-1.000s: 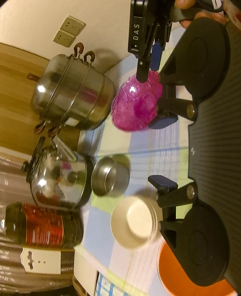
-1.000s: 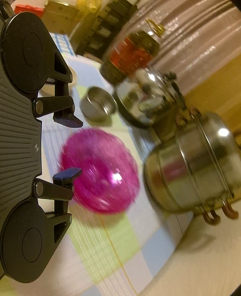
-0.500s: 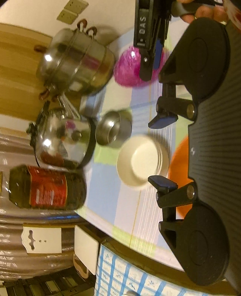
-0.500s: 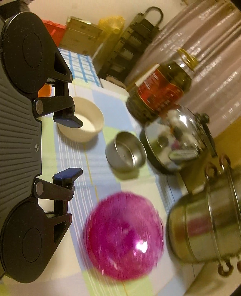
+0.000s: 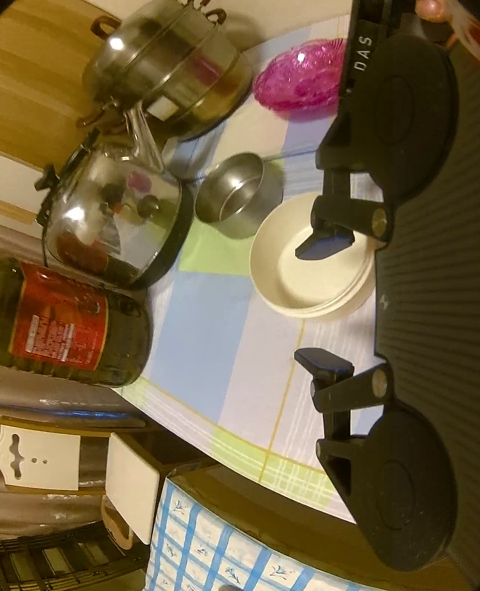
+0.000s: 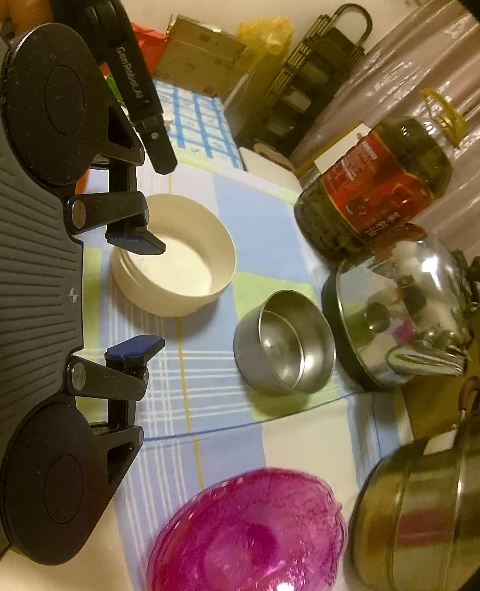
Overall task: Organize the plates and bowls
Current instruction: 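Move both tools away from the plates toward the cream bowl, then close both tools on the cream bowl rim and lift it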
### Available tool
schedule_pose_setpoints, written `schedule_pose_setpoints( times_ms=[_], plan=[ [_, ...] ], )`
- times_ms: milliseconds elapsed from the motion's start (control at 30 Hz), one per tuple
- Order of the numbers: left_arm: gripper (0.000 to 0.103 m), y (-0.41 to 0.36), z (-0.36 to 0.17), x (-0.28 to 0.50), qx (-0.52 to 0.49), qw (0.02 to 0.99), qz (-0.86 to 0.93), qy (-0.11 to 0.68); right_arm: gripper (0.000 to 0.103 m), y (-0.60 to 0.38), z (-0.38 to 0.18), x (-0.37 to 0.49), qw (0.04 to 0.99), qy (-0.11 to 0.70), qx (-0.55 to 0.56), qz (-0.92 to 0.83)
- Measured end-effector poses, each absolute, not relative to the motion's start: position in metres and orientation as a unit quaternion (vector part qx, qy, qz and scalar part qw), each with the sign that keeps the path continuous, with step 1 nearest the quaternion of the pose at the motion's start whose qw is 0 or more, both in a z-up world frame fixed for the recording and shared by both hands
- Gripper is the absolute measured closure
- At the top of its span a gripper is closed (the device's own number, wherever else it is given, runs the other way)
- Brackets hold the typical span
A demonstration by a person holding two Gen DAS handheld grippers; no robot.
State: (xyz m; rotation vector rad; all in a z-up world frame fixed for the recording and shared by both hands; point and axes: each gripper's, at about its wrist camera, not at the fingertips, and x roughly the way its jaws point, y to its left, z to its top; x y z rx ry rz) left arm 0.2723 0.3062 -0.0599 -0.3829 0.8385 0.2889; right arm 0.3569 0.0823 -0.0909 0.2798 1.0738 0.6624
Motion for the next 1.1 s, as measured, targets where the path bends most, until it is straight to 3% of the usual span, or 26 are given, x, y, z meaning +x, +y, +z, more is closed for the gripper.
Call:
schedule_pose_setpoints(
  times_ms=[833, 1100],
  plan=[
    [0.089, 0.32, -0.102, 0.316, -0.177, 0.862, 0.109, 0.463, 0.055, 0.117, -0.134, 0.387, 0.781, 0.542, 0.123, 0.284],
    [0.093, 0.323, -0.104, 0.315, -0.183, 0.861, 0.108, 0.462, 0.072, 0.12, -0.135, 0.386, 0.78, 0.542, 0.122, 0.286]
  ],
)
